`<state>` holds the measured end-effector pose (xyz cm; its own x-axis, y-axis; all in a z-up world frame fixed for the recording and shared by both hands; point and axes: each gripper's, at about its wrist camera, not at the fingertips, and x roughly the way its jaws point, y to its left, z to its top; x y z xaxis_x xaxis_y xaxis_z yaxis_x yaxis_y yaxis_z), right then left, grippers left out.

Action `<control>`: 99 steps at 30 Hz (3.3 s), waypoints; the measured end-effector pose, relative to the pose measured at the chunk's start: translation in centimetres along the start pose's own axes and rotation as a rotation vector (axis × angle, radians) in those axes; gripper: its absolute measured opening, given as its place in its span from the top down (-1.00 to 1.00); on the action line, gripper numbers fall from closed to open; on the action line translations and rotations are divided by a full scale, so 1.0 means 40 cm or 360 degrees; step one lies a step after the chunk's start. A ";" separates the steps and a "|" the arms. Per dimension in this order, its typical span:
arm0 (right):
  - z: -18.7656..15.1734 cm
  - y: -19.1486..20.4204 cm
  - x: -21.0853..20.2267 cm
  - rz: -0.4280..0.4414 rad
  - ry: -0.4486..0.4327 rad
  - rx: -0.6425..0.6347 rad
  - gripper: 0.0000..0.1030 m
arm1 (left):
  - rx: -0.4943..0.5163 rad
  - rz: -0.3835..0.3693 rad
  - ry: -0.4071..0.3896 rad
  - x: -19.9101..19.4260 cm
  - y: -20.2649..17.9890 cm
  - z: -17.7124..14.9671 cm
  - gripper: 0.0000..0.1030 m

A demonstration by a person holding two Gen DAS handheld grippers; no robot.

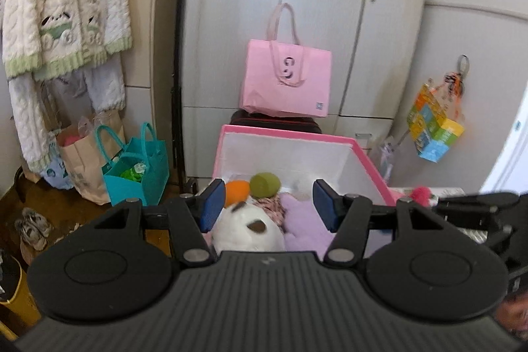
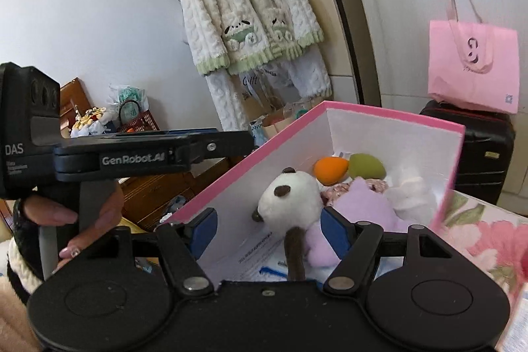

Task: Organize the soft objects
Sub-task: 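Lower the white plush into the shoebox and open both tools, then withdraw both tools from the shoebox toward the strawberry plush and tube box, then close the left tool on the white tube box while the right tool grasps the strawberry plush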

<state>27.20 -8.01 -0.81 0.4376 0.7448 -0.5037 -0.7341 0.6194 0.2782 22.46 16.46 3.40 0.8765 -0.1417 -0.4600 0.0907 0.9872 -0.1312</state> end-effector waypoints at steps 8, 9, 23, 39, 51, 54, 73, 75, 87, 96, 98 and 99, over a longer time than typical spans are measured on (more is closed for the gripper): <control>-0.021 0.043 -0.144 -0.0139 -0.0048 -0.0095 -0.44 | 0.0113 -0.0134 -0.0012 -0.129 -0.071 -0.008 -0.15; -0.025 0.049 -0.164 -0.0153 -0.0056 -0.0105 -0.44 | 0.0123 -0.0151 -0.0016 -0.147 -0.081 -0.011 -0.17; -0.152 0.066 -0.394 -0.0338 -0.0153 -0.0085 -0.44 | 0.0254 -0.0340 0.0011 -0.284 -0.228 -0.099 -0.19; -0.232 -0.071 -0.530 -0.0542 -0.0193 0.0039 -0.45 | 0.0401 -0.0547 0.0173 -0.198 -0.428 -0.142 -0.19; -0.230 -0.213 -0.548 -0.0738 -0.0305 0.0002 -0.45 | 0.0328 -0.0672 0.0190 -0.004 -0.516 -0.129 -0.21; -0.219 -0.252 -0.537 -0.0753 -0.0327 -0.0029 -0.45 | 0.0296 -0.0672 0.0196 0.053 -0.535 -0.134 -0.21; -0.130 -0.518 -0.281 -0.0409 -0.0121 0.0033 -0.45 | 0.0295 -0.0269 0.0225 0.349 -0.654 -0.242 -0.22; -0.124 -0.542 -0.243 -0.0416 -0.0088 0.0015 -0.45 | 0.0346 -0.0225 0.0182 0.364 -0.666 -0.244 -0.22; -0.129 -0.653 -0.064 -0.0225 0.0107 0.0124 -0.44 | 0.0281 -0.0105 0.0280 0.447 -0.660 -0.282 -0.17; -0.148 -0.654 -0.085 -0.0236 0.0044 0.0103 0.02 | 0.0326 -0.0100 0.0261 0.439 -0.663 -0.284 0.26; -0.150 -0.647 -0.097 -0.0258 0.0034 0.0097 0.02 | 0.0320 -0.0103 0.0262 0.441 -0.659 -0.282 0.26; -0.151 -0.642 -0.103 -0.0277 0.0030 0.0088 0.02 | 0.0317 -0.0105 0.0263 0.440 -0.658 -0.281 0.26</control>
<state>41.12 -28.49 -10.83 0.5456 0.6206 -0.5632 -0.6181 0.7518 0.2297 30.18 -12.84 -11.12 0.7781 -0.2000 -0.5954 0.2507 0.9681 0.0025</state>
